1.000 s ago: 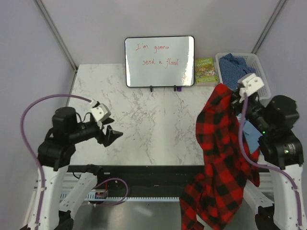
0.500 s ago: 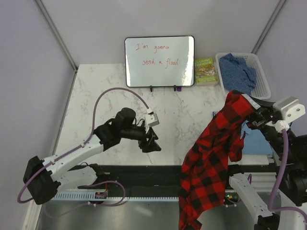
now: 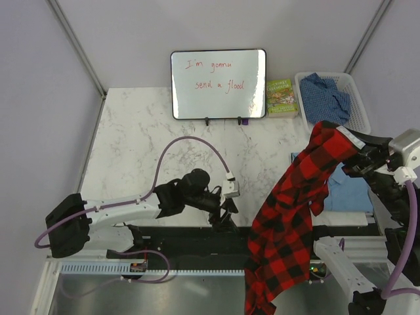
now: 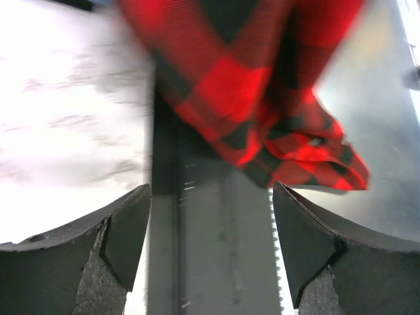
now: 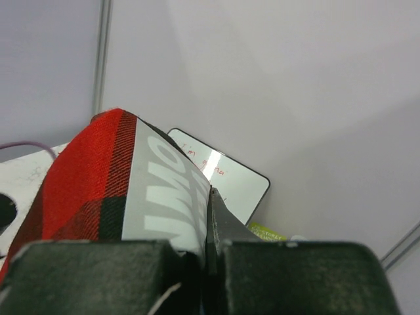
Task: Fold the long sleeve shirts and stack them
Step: Flatten the shirt out
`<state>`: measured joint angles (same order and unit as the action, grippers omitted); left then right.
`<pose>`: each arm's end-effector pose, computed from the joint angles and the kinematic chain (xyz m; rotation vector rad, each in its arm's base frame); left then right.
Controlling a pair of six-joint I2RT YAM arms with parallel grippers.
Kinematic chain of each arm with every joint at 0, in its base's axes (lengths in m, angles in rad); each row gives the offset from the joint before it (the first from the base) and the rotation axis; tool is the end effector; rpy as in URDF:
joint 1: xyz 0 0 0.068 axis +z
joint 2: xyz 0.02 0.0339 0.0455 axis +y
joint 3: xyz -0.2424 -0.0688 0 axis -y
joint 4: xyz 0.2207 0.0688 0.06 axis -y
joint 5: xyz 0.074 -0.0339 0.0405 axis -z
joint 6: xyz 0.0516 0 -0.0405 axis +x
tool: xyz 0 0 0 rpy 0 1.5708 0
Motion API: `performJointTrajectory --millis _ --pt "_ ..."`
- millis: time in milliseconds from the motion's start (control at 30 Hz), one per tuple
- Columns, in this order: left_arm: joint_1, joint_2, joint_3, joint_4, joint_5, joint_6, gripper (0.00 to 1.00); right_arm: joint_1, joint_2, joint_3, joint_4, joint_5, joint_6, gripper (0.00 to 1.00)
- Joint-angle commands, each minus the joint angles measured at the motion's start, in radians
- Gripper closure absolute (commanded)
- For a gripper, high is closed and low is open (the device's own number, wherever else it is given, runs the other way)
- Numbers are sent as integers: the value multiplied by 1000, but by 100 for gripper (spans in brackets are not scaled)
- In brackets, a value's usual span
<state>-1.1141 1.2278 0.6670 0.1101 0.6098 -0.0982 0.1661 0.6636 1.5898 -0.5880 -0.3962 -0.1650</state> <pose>0.0890 -0.2482 0.2245 1.4337 1.6925 -1.3402 0.0247 0.0243 0.5156 -0.5401 1.1422 0.2450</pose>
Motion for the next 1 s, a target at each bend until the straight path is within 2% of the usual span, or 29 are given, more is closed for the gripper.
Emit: performJointTrajectory --millis 0,33,67,133,167,233,300,333,367,467,633,767,833,900,967 --pt "161 -69 9 10 85 98 18 -2 27 87 17 -148 -16 100" --pt "187 -89 29 -28 126 177 11 -2 28 96 10 -185 -30 100" --pt "207 -114 40 -103 154 328 11 0 30 99 8 -278 -36 100" --pt "214 -163 43 -162 179 458 10 0 18 78 48 -399 -21 100" --pt "214 -168 49 -180 206 550 10 -5 16 61 165 -485 40 100" --pt "214 -149 81 -173 205 563 10 -25 43 7 307 -539 216 100" --pt "220 -119 109 -171 229 526 9 -40 74 -54 558 -626 506 100" --pt "220 -119 118 -170 238 506 1 -56 106 -77 655 -633 606 100" --pt "220 -125 114 -165 255 496 1 -59 132 -70 727 -642 733 100" --pt "218 -168 63 -130 245 457 1 -60 192 -4 719 -714 791 100" --pt "159 -169 -7 -21 257 416 1 -60 160 10 654 -792 805 100" --pt "24 -61 17 72 272 387 1 -60 154 30 607 -811 789 100" --pt "7 -15 32 134 272 327 1 -60 163 47 602 -817 788 100" --pt "-10 24 39 174 283 302 4 -60 168 67 593 -816 786 100" --pt "-23 24 43 145 291 282 18 -63 168 65 594 -834 785 100"
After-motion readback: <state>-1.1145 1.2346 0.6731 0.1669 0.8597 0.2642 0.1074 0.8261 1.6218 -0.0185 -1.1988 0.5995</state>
